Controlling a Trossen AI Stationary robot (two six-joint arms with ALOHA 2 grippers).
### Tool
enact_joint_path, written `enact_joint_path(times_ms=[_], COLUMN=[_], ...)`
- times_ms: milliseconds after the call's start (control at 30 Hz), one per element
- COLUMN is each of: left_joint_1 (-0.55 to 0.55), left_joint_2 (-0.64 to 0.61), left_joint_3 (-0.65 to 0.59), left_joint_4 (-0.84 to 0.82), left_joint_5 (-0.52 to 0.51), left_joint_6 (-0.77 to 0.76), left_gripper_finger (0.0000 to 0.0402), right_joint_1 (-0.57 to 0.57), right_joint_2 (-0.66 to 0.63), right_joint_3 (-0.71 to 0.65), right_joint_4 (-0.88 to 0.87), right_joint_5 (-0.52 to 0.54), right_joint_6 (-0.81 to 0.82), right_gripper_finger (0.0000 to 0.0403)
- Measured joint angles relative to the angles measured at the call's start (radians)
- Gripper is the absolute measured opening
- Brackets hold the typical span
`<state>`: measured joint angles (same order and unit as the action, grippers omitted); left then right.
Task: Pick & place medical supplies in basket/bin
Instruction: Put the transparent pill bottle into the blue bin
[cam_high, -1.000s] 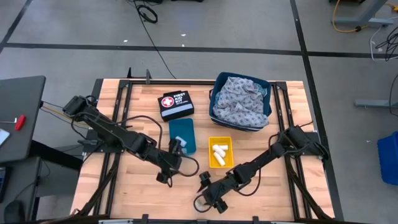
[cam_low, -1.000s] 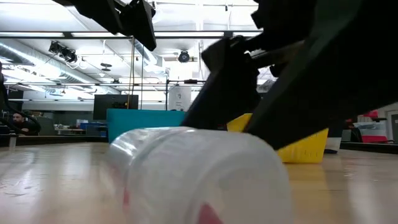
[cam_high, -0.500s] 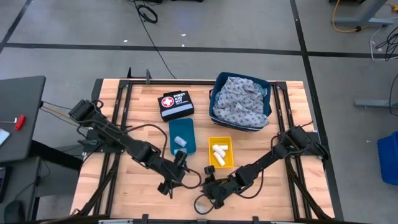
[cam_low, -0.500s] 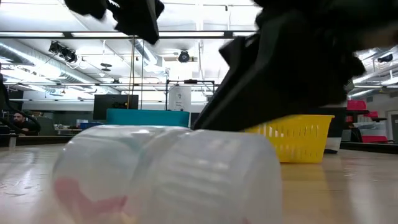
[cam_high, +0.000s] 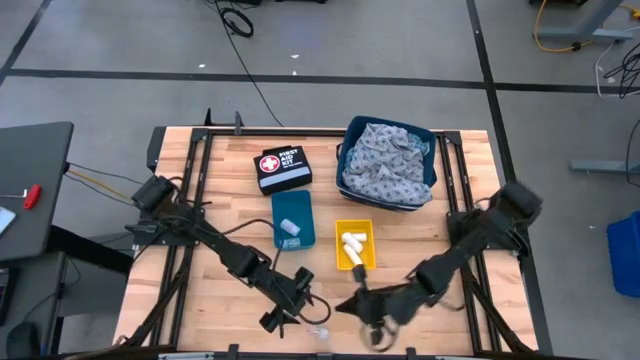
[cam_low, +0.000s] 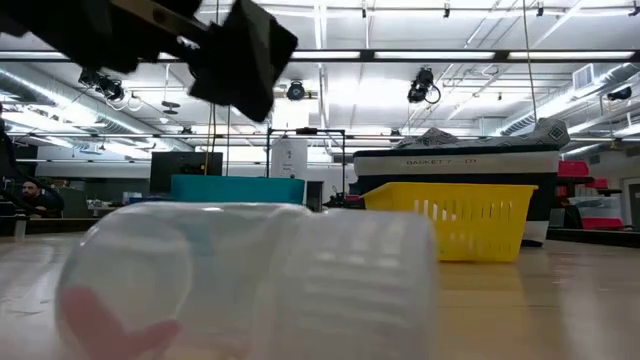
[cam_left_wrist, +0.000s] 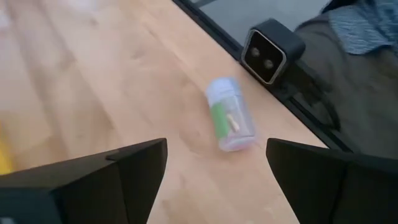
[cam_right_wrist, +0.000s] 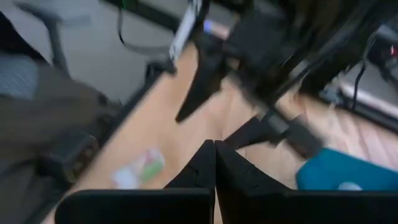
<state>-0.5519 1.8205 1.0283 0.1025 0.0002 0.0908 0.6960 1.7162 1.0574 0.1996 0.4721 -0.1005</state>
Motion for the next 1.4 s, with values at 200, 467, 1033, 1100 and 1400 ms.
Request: enact_joint_path(times_ms=[200, 467, 1033, 1100, 1400], left_joint_1=[0.018, -0.017, 0.028, 0.014, -0.041], left_joint_2=[0.039, 0.092, 0.182, 0.181, 0.233], left_joint_3=[0.000, 0.003, 0.002, 0.005, 0.110], left_joint_4=[0.097, 0.189, 0.265, 0.261, 0.227], left_joint_5=[0.089, 0.115, 0.232, 0.229, 0.166], left_joint_6=[-0.022, -0.039, -0.099, -0.102, -0.087], left_gripper_finger=[0.0276, 0.0276, 0.0284, 0.0284, 0.0284], right_joint_1=[0.046, 0.052, -0.034, -0.050, -0.109], right_joint_2=[-0.222, -0.321, -0.320, -0.320, -0.323], right_joint_3=[-0.321, -0.521, -0.535, -0.535, -0.535], right_joint_4=[0.358, 0.419, 0.378, 0.376, 0.372], right_joint_5=[0.047, 0.173, 0.216, 0.216, 0.260], right_joint_6=[0.017, 0.135, 0.104, 0.104, 0.130], right_gripper_finger=[0.0002, 0.0009, 0.0132, 0.0145, 0.0167])
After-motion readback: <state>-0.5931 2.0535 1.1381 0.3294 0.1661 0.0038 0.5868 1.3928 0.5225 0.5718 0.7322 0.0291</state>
